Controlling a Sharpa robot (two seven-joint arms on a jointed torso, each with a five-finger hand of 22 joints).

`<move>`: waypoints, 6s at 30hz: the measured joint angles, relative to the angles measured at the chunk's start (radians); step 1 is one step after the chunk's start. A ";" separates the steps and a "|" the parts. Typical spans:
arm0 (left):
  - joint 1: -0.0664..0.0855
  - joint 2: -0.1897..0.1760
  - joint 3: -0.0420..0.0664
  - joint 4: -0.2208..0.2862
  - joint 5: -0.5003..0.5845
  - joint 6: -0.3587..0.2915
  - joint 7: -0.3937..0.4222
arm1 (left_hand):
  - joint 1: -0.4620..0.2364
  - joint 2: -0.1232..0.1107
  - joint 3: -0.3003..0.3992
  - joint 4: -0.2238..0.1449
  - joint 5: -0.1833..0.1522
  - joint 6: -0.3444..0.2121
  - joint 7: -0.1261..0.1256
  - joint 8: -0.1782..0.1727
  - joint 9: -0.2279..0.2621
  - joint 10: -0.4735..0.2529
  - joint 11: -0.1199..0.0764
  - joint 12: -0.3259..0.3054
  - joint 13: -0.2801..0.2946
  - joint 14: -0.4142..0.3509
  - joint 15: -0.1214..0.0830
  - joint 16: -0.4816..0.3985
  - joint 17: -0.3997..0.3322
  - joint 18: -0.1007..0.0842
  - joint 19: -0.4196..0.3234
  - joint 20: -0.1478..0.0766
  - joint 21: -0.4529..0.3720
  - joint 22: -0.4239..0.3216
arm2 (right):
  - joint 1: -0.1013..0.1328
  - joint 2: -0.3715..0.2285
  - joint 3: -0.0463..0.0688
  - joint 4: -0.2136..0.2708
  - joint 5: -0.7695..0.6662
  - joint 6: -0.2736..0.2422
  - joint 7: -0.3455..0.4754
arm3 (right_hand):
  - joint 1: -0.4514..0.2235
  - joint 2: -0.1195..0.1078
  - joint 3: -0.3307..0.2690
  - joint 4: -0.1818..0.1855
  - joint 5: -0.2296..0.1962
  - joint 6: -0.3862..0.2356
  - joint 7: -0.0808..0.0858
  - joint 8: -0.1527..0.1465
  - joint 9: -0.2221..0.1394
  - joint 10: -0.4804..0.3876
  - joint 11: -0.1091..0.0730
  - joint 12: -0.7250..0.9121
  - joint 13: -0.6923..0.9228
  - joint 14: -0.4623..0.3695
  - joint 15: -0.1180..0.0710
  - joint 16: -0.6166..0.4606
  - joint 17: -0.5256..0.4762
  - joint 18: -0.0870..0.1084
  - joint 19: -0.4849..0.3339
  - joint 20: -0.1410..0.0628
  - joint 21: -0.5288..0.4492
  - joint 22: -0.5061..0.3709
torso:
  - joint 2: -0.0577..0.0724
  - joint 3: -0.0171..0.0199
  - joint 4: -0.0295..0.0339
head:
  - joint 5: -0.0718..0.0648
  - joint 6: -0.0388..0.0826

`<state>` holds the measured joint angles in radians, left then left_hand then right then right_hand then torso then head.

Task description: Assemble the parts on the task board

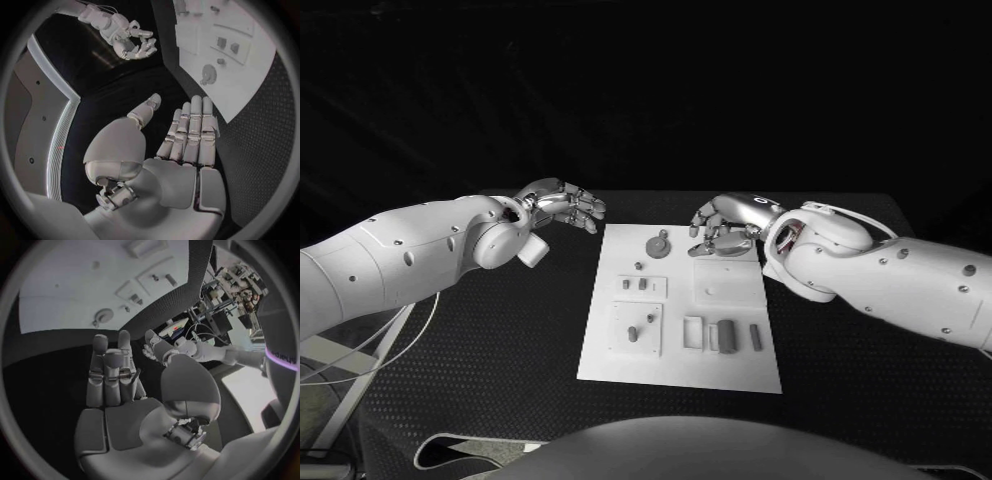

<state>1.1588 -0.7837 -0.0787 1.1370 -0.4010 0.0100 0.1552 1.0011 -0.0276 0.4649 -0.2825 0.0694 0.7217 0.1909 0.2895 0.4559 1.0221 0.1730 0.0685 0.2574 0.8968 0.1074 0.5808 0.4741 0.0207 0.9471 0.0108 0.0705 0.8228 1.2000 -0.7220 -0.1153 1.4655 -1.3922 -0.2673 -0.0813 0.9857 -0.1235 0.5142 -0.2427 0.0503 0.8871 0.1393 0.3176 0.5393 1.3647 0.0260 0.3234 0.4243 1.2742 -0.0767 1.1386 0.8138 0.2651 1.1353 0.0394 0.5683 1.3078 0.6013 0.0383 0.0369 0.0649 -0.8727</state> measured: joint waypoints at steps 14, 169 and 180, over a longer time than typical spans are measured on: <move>-0.007 -0.003 -0.001 -0.002 0.000 0.000 0.000 | 0.000 0.000 0.000 0.000 0.000 0.000 0.000 0.004 0.000 0.000 0.000 0.000 0.000 0.000 0.000 0.000 0.001 0.000 0.000 0.000 0.000 0.000 | 0.013 -0.087 -0.031 0.055 0.184 0.289 -0.166 | -0.232 0.025 -0.005 0.150 0.000 0.071 -0.057 0.069 0.164 -0.177 -0.050 0.685 0.721 0.009 -0.055 0.228 0.147 -0.003 0.062 -0.041 0.067 0.000 | 0.000 0.0020 -0.0028 | -0.032 0.000; -0.010 0.000 -0.002 -0.009 0.000 0.020 -0.006 | -0.030 0.007 -0.004 0.015 0.000 0.000 0.000 0.004 -0.002 -0.004 0.004 0.000 -0.001 0.000 0.000 -0.016 0.017 0.009 0.000 0.000 0.000 -0.006 | -0.053 0.059 -0.119 -0.044 0.516 0.384 -0.399 | -0.302 0.156 0.053 -0.045 0.027 0.130 -0.073 -0.059 0.222 -0.156 -0.058 0.711 0.748 0.012 -0.057 0.278 0.130 -0.016 0.031 -0.053 0.162 0.000 | 0.000 -0.0025 0.0002 | -0.046 0.000; -0.010 0.000 -0.002 -0.009 0.000 0.021 -0.006 | -0.030 0.007 -0.004 0.015 0.000 0.000 0.000 0.004 -0.002 -0.004 0.004 0.000 -0.002 0.000 0.000 -0.016 0.017 0.008 0.000 0.000 0.000 -0.006 | -0.058 0.063 -0.118 -0.048 0.515 0.374 -0.398 | -0.307 0.152 0.056 -0.041 0.027 0.130 -0.073 -0.065 0.221 -0.159 -0.054 0.711 0.748 0.011 -0.056 0.278 0.130 -0.016 0.031 -0.053 0.162 0.000 | 0.001 -0.0025 0.0005 | -0.046 0.000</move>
<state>1.1488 -0.7837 -0.0804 1.1277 -0.4005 0.0312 0.1489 0.9708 -0.0210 0.4606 -0.2671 0.0694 0.7217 0.1909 0.2932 0.4537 1.0183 0.1768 0.0685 0.2553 0.8968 0.1073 0.5646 0.4916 0.0290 0.9471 0.0109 0.0705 0.8164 1.1420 -0.6590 -0.2334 1.4172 -0.8772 0.1068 -0.4795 0.6791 0.0286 0.5703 -0.2842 0.0777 1.0168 0.0664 0.2531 0.7607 1.2056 -0.0275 1.0339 1.1726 1.2857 -0.1330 1.4164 0.9437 0.2488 1.1665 -0.0137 0.7300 1.3073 0.6019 0.0359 0.0374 0.0189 -0.8727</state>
